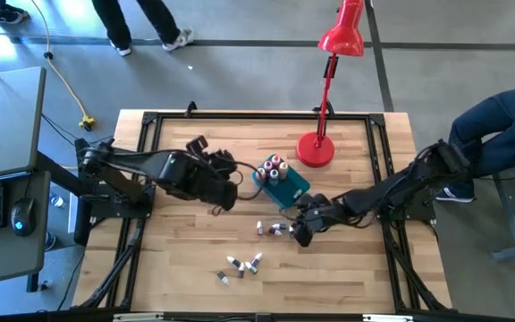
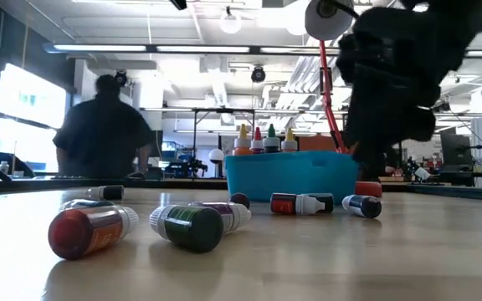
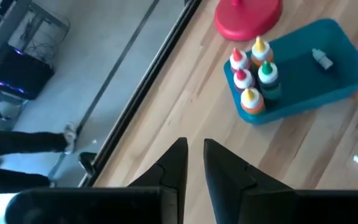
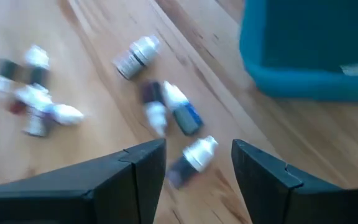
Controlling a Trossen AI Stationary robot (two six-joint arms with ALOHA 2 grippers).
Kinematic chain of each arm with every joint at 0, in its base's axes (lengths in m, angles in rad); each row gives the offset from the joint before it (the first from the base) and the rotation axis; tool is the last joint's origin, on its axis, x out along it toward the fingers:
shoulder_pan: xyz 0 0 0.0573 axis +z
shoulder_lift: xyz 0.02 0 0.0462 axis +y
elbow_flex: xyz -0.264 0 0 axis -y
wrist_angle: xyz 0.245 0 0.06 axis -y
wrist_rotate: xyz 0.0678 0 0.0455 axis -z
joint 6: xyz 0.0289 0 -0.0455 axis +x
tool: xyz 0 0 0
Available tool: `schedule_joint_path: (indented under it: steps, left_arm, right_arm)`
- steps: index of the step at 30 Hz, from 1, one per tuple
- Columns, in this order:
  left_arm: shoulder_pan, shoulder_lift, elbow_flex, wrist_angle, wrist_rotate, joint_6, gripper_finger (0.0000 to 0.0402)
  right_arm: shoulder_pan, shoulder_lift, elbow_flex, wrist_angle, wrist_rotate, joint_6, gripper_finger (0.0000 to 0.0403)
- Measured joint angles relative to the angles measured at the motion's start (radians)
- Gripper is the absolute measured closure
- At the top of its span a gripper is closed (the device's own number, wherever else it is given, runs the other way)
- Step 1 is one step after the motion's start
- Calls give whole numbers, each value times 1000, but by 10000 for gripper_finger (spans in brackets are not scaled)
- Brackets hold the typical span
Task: Pick & Place food coloring
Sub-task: Put the small food coloring bottle into the blue container
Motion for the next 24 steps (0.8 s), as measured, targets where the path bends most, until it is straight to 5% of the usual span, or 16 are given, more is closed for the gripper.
schedule_joint_path:
  steps: [9, 24]
  left_arm:
    - [-55, -6, -87, -24, -33, -53, 354]
    - [-51, -10, -151, -96, -65, -140, 354]
  right_arm:
    - [-11, 266, 292, -396, -106, 172, 226]
    - [-32, 332, 417, -468, -140, 182, 226]
